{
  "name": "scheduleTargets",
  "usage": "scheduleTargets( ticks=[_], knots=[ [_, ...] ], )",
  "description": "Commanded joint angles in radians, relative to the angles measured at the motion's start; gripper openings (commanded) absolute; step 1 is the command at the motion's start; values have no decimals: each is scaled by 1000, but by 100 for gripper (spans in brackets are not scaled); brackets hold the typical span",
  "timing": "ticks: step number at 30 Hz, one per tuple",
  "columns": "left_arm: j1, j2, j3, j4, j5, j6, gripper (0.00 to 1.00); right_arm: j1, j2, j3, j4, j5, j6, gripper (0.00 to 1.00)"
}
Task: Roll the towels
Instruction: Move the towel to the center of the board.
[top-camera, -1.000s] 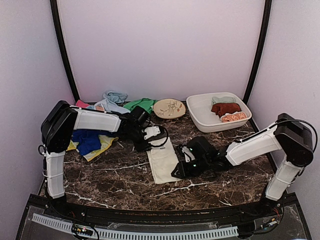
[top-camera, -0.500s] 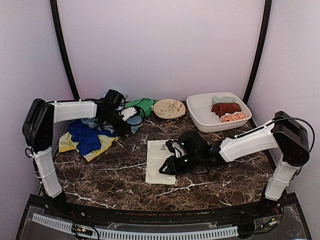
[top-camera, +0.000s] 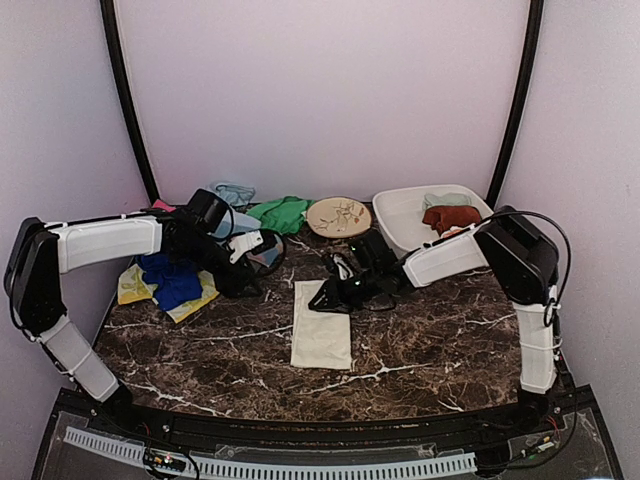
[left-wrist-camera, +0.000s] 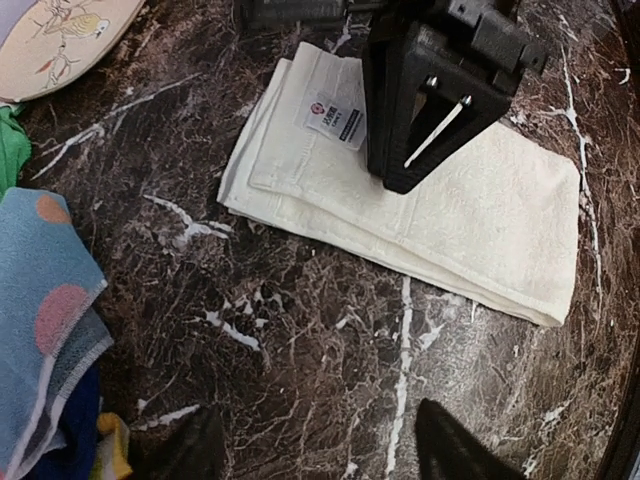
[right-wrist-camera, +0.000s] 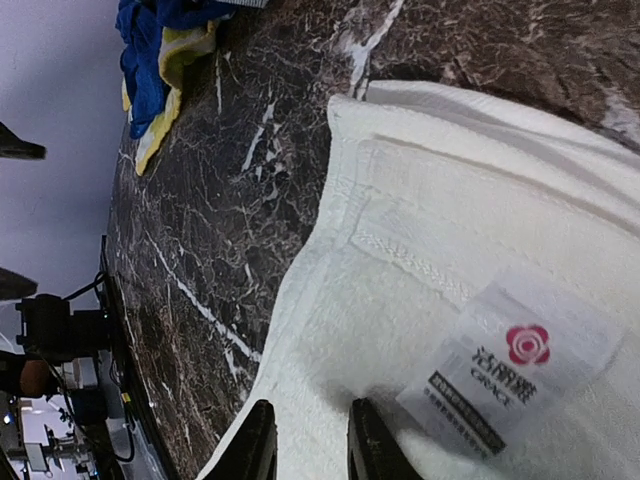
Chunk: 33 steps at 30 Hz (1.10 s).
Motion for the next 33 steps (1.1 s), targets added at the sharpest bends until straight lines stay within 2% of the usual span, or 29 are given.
scheduleTargets(
  ticks=[1,2,3,5,7,11,14,17,19,23,25,29,31,32,33],
  knots=[
    [55,-179,-20,59,-57,-40,90,4,99,80,16,-78,-24,26],
    [70,-223,-40,112,-116,-75,98,4,114,85,28,-73,-15,25],
    [84,-257,-54,153,-176,-95,99,5,124,84,48,-66,-2,25],
    [94,-233,-44,121,-216,-76,99,11,138,70,126,-55,43,24],
    [95,-199,-48,24,-141,12,99,18,160,89,120,-2,63,23],
    [68,-191,-97,-162,146,168,97,28,182,121,101,160,127,21],
    [-63,-214,-163,-222,182,268,95,26,180,136,115,225,152,22],
    [-175,-205,-199,-229,193,320,95,26,198,181,109,219,158,23],
    [-213,-167,-191,-209,177,328,91,27,205,199,99,206,162,24],
    [-248,-59,-130,-198,161,334,73,27,178,178,96,198,163,24],
    [-268,-28,-125,-151,123,318,68,28,154,166,87,209,151,26],
    [-288,14,-86,-134,82,305,68,25,65,143,46,255,99,44],
    [-288,23,-54,-144,73,295,69,27,3,137,-6,291,35,64],
    [-288,20,-51,-141,75,298,70,27,-37,122,-19,318,-8,85],
    [-288,16,-56,-126,81,304,70,28,-85,72,3,352,-51,98]
  ],
)
